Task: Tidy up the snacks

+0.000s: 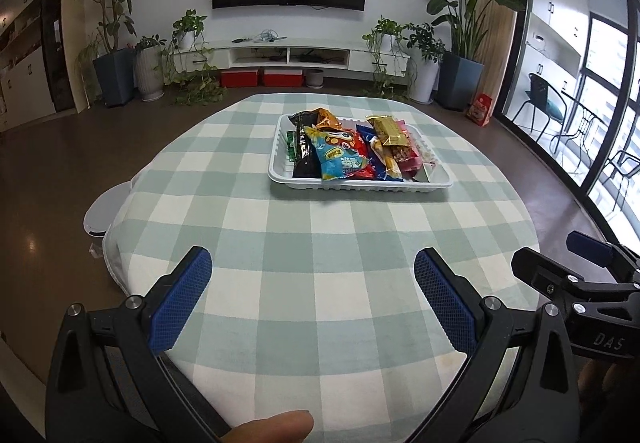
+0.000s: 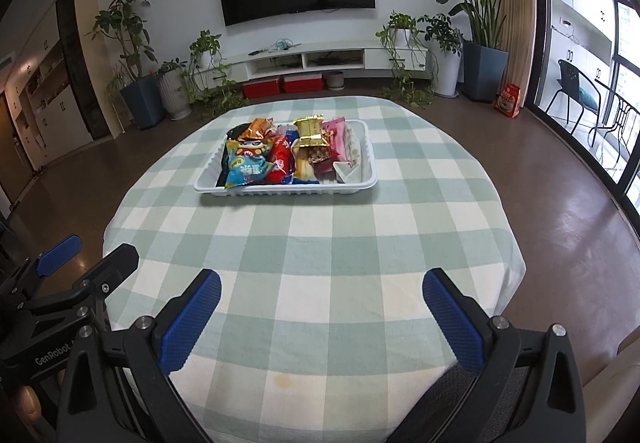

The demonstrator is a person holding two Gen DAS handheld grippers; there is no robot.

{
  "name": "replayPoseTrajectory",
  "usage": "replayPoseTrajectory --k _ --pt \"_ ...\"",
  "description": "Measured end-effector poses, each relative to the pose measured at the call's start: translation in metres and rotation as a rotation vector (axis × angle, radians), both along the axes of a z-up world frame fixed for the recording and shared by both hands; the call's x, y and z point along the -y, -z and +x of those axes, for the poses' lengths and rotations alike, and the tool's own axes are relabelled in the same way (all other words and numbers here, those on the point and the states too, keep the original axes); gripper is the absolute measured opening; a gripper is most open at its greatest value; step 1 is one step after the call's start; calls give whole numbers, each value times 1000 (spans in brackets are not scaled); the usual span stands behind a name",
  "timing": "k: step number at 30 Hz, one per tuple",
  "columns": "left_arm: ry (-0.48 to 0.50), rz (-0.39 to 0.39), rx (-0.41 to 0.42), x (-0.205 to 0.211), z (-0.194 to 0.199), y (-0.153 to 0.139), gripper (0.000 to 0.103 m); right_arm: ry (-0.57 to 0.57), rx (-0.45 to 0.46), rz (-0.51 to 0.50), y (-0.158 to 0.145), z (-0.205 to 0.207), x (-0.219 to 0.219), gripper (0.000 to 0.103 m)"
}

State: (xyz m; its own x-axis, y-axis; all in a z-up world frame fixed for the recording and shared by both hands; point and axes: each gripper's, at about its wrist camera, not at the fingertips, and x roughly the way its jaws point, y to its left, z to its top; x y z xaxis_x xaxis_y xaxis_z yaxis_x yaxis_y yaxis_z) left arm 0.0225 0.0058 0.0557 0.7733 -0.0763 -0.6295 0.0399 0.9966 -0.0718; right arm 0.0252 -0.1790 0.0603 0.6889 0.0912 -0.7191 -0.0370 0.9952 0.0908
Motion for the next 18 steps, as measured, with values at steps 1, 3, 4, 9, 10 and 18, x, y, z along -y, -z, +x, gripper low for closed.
replayPoseTrajectory --k 1,3,4,9,10,18 --pt "1 1 -3 0 1 1 103 0 -4 -1 1 0 0 103" --pt "1 3 -5 0 2 3 103 -1 -13 1 4 1 -1 103" --pt "2 3 -6 0 2 3 103 -1 -16 0 4 1 -2 103" --pt "1 3 -8 -1 3 5 103 -4 -28 -3 5 3 -3 103" --pt "1 3 -9 -1 3 5 103 -5 -29 -3 5 3 -3 103" --pt "0 4 -10 -1 3 6 103 -5 -31 -6 6 3 -4 103"
